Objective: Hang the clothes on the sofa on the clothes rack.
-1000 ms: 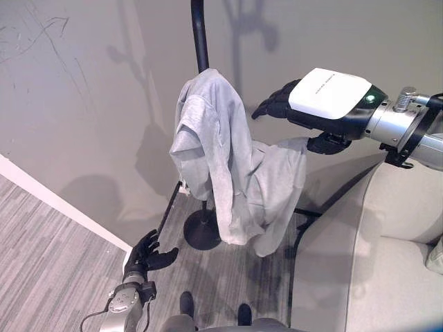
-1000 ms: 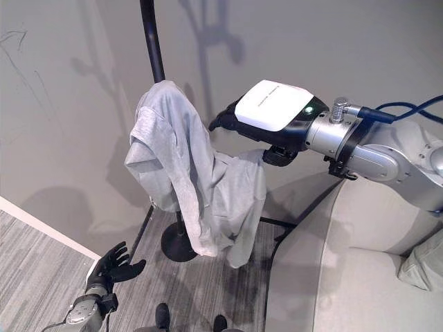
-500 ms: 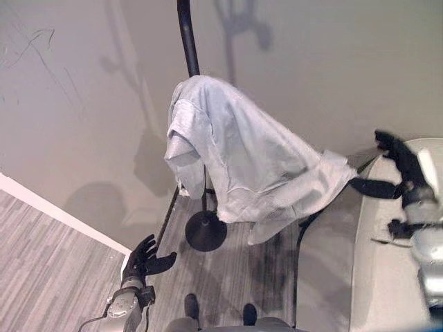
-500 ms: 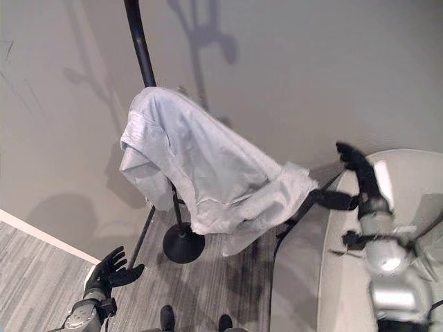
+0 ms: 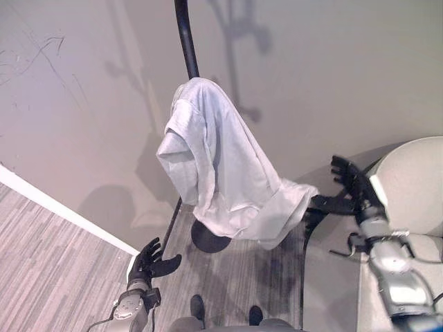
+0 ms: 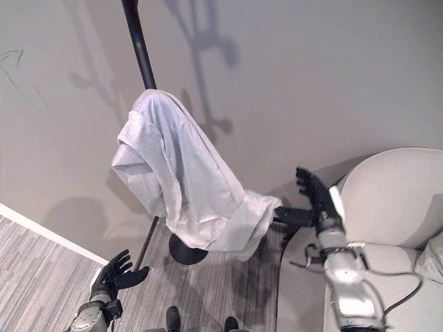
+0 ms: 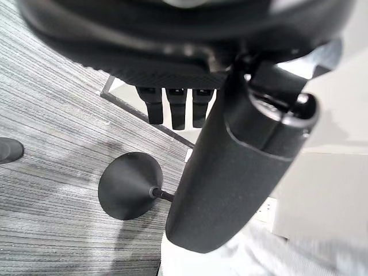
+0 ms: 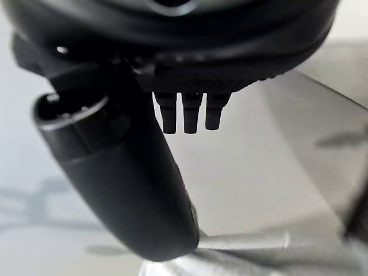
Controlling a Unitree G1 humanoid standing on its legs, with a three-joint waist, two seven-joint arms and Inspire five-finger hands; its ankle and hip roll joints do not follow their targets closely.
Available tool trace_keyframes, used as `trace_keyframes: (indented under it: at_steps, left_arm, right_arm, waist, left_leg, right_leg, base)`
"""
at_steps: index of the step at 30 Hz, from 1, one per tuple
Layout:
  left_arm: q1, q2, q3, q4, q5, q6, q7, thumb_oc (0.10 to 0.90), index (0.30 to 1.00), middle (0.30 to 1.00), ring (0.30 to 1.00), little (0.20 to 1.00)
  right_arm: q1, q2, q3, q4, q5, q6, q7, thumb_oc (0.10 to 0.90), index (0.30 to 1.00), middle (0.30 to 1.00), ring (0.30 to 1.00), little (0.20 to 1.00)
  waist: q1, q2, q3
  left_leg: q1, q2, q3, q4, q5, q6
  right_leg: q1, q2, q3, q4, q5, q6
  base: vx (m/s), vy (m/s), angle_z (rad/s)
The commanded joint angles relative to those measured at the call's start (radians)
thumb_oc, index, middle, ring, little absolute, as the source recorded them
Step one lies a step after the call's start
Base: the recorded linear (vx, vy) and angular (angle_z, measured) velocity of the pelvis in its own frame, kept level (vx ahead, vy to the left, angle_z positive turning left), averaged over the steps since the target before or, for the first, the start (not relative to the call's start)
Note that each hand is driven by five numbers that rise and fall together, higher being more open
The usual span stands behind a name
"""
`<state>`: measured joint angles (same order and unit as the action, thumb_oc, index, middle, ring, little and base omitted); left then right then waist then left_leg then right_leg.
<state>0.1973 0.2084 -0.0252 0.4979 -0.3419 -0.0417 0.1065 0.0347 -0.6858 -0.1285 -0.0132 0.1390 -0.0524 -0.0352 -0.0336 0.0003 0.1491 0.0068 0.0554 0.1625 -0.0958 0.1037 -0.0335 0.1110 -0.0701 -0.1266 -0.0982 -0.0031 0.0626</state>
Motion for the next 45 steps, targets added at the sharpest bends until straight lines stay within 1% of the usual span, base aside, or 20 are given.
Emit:
trace_keyframes:
  at_steps: [1,6,8,9,10,11,12,14,20,29,31,34,37,38,39,40,41,42,44,45]
  left_arm:
    - [-0.080,0.087,0.021,-0.046,0.056,-0.101,-0.018,0.800,0.900,0.900,0.900,0.900]
    - [-0.076,0.088,0.007,-0.041,0.062,-0.108,-0.031,0.800,0.900,0.900,0.900,0.900]
    - [-0.076,0.086,0.005,-0.038,0.063,-0.108,-0.031,0.800,0.900,0.900,0.900,0.900]
    - [-0.085,0.099,-0.016,-0.024,0.061,-0.106,-0.025,0.800,0.900,0.900,0.900,0.900]
    - [-0.087,0.107,-0.024,-0.026,0.061,-0.105,-0.025,0.800,0.900,0.900,0.900,0.900]
    - [-0.087,0.113,-0.026,-0.029,0.058,-0.103,-0.024,0.800,0.900,0.900,0.900,0.900]
    - [-0.086,0.112,-0.023,-0.029,0.058,-0.103,-0.024,0.800,0.900,0.900,0.900,0.900]
    - [-0.109,0.135,-0.043,-0.041,0.061,-0.104,-0.044,0.800,0.900,0.900,0.900,0.900]
    - [-0.134,0.131,-0.067,-0.053,0.047,-0.107,-0.079,0.800,0.900,0.900,0.900,0.900]
    - [-0.145,0.126,-0.091,-0.058,0.032,-0.110,-0.104,0.800,0.900,0.900,0.900,0.900]
    - [-0.141,0.114,-0.101,-0.057,0.027,-0.111,-0.111,0.800,0.900,0.900,0.900,0.900]
    - [-0.140,0.114,-0.105,-0.046,0.022,-0.110,-0.113,0.800,0.900,0.900,0.900,0.900]
    - [-0.115,0.091,-0.069,-0.043,0.016,-0.111,-0.088,0.800,0.900,0.900,0.900,0.900]
    - [-0.117,0.095,-0.074,-0.043,0.016,-0.111,-0.087,0.800,0.900,0.900,0.900,0.900]
    - [-0.113,0.096,-0.050,-0.043,0.022,-0.115,-0.061,0.800,0.900,0.900,0.900,0.900]
    - [-0.114,0.098,-0.041,-0.036,0.021,-0.119,-0.047,0.800,0.900,0.900,0.900,0.900]
    - [-0.115,0.100,-0.043,-0.036,0.021,-0.119,-0.047,0.800,0.900,0.900,0.900,0.900]
    - [-0.113,0.101,-0.021,-0.042,0.024,-0.110,-0.022,0.800,0.900,0.900,0.900,0.900]
    - [-0.106,0.100,-0.003,-0.049,0.030,-0.099,-0.011,0.800,0.900,0.900,0.900,0.900]
    - [-0.106,0.101,-0.003,-0.050,0.030,-0.098,-0.011,0.800,0.900,0.900,0.900,0.900]
  right_arm:
    - [-0.200,-0.183,-0.062,-0.131,-0.085,-0.154,0.043,0.800,0.900,0.900,0.900,0.900]
    - [-0.274,-0.596,0.106,-0.220,-0.312,-0.188,0.144,0.800,0.900,0.900,0.900,0.900]
    - [-0.305,-0.660,0.174,-0.231,-0.366,-0.199,0.156,0.800,0.900,0.900,0.900,0.900]
    - [-0.389,-0.794,0.354,-0.231,-0.505,-0.221,0.160,0.800,0.900,0.900,0.900,0.900]
    - [-0.437,-0.822,0.431,-0.222,-0.540,-0.227,0.159,0.800,0.900,0.900,0.900,0.900]
    - [-0.531,-0.843,0.557,-0.210,-0.561,-0.234,0.172,0.800,0.900,0.900,0.900,0.900]
    - [-0.556,-0.841,0.583,-0.206,-0.560,-0.234,0.172,0.800,0.900,0.900,0.900,0.900]
    - [-0.786,-0.832,0.849,-0.220,-0.254,-0.212,0.329,0.800,0.900,0.900,0.900,0.900]
    - [-0.900,-0.814,0.954,-0.233,0.125,-0.137,0.498,0.800,0.900,0.900,0.900,0.900]
    - [-1.023,-0.775,1.093,-0.190,0.390,-0.047,0.617,0.800,0.900,0.900,0.900,0.900]
    - [-0.928,-0.741,0.988,-0.183,0.521,-0.031,0.642,0.800,0.900,0.900,0.900,0.900]
    - [-0.802,-0.733,0.851,-0.166,0.520,-0.038,0.633,0.800,0.900,0.900,0.900,0.900]
    - [-0.471,-0.653,0.387,-0.047,0.169,-0.132,0.330,0.800,0.900,0.900,0.900,0.900]
    - [-0.445,-0.653,0.361,-0.054,0.168,-0.131,0.331,0.800,0.900,0.900,0.900,0.900]
    - [-0.291,-0.471,0.119,0.010,0.004,-0.118,0.171,0.800,0.900,0.900,0.900,0.900]
    - [-0.271,-0.379,0.072,0.056,-0.036,-0.111,0.099,0.800,0.900,0.900,0.900,0.900]
    - [-0.265,-0.377,0.067,0.053,-0.038,-0.110,0.099,0.800,0.900,0.900,0.900,0.900]
    - [-0.196,-0.211,-0.009,0.058,-0.084,-0.095,0.009,0.800,0.900,0.900,0.900,0.900]
    - [-0.132,-0.075,-0.033,0.074,-0.112,-0.075,-0.024,0.800,0.900,0.900,0.900,0.900]
    - [-0.130,-0.073,-0.035,0.072,-0.113,-0.074,-0.024,0.800,0.900,0.900,0.900,0.900]
  waist:
    - [0.019,-0.075,-0.014]
    - [0.026,-0.098,-0.016]
    - [0.022,-0.100,-0.018]
    - [0.030,-0.108,-0.014]
    - [0.036,-0.112,-0.012]
    - [0.036,-0.115,-0.012]
    - [0.032,-0.114,-0.013]
    - [0.024,-0.121,-0.016]
    - [0.023,-0.125,-0.021]
    - [0.031,-0.122,-0.031]
    - [0.031,-0.116,-0.036]
    - [0.034,-0.118,-0.037]
    - [0.013,-0.103,-0.038]
    - [0.018,-0.106,-0.040]
    - [0.018,-0.096,-0.036]
    - [0.018,-0.090,-0.030]
    - [0.020,-0.092,-0.032]
    - [0.015,-0.081,-0.023]
    - [0.015,-0.074,-0.019]
    - [0.015,-0.075,-0.020]
  left_leg:
    - [0.104,0.037,0.009,0.009,-0.155,-0.048]
    - [0.099,0.044,0.009,0.009,-0.148,-0.059]
    - [0.094,0.045,0.009,0.009,-0.144,-0.060]
    - [0.093,0.048,0.011,0.009,-0.141,-0.065]
    - [0.092,0.049,0.011,0.009,-0.139,-0.065]
    - [0.091,0.049,0.012,0.009,-0.138,-0.067]
    - [0.091,0.049,0.012,0.009,-0.138,-0.067]
    - [0.083,0.051,0.012,0.009,-0.129,-0.071]
    - [0.081,0.053,0.015,0.009,-0.125,-0.075]
    - [0.075,0.053,0.016,0.009,-0.120,-0.080]
    - [0.072,0.053,0.012,0.009,-0.119,-0.080]
    - [0.072,0.052,0.010,0.009,-0.120,-0.080]
    - [0.076,0.050,0.009,0.009,-0.128,-0.073]
    - [0.073,0.049,0.008,0.009,-0.127,-0.072]
    - [0.074,0.046,0.003,0.009,-0.132,-0.063]
    - [0.077,0.046,0.002,0.009,-0.137,-0.060]
    - [0.074,0.045,0.002,0.009,-0.134,-0.059]
    - [0.078,0.044,-0.002,0.009,-0.142,-0.054]
    - [0.080,0.044,-0.003,0.009,-0.145,-0.049]
    - [0.077,0.043,-0.004,0.009,-0.142,-0.048]
  right_leg:
    - [0.072,-0.089,-0.101,0.013,-0.052,0.088]
    - [0.065,-0.086,-0.111,0.017,-0.045,0.092]
    - [0.060,-0.085,-0.111,0.017,-0.043,0.092]
    - [0.058,-0.083,-0.116,0.020,-0.041,0.092]
    - [0.058,-0.082,-0.117,0.021,-0.040,0.092]
    - [0.057,-0.082,-0.116,0.020,-0.040,0.092]
    - [0.057,-0.082,-0.116,0.020,-0.040,0.092]
    - [0.056,-0.084,-0.117,0.016,-0.038,0.092]
    - [0.054,-0.085,-0.118,0.015,-0.033,0.092]
    - [0.055,-0.086,-0.129,0.011,-0.030,0.093]
    - [0.056,-0.086,-0.136,0.011,-0.030,0.094]
    - [0.058,-0.087,-0.139,0.011,-0.030,0.095]
    - [0.060,-0.089,-0.140,0.014,-0.029,0.096]
    - [0.057,-0.089,-0.140,0.013,-0.028,0.096]
    - [0.058,-0.090,-0.139,0.015,-0.031,0.095]
    - [0.061,-0.090,-0.137,0.017,-0.035,0.094]
    - [0.058,-0.090,-0.138,0.016,-0.032,0.094]
    - [0.060,-0.090,-0.131,0.022,-0.040,0.091]
    - [0.060,-0.090,-0.127,0.024,-0.046,0.088]
    - [0.058,-0.091,-0.127,0.023,-0.043,0.087]
  base:
    - [0.00,0.000,0.00]
    - [0.00,-0.009,0.03]
    - [0.00,0.000,0.00]
    - [0.00,0.000,0.00]
    - [0.00,0.000,0.00]
    - [-0.01,-0.003,0.03]
    - [-0.02,-0.002,0.07]
    - [-0.03,0.000,0.06]
    - [0.00,0.000,-0.01]
    - [0.00,0.000,0.00]
    - [0.00,0.000,0.00]
    - [0.00,-0.001,0.08]
    - [0.01,0.015,0.08]
    - [0.01,0.007,0.05]
    - [0.01,0.000,-0.04]
    - [0.01,0.000,-0.04]
    - [0.00,0.000,0.00]
    - [0.00,0.000,0.00]
    - [0.00,-0.013,-0.05]
    - [-0.01,-0.017,-0.05]
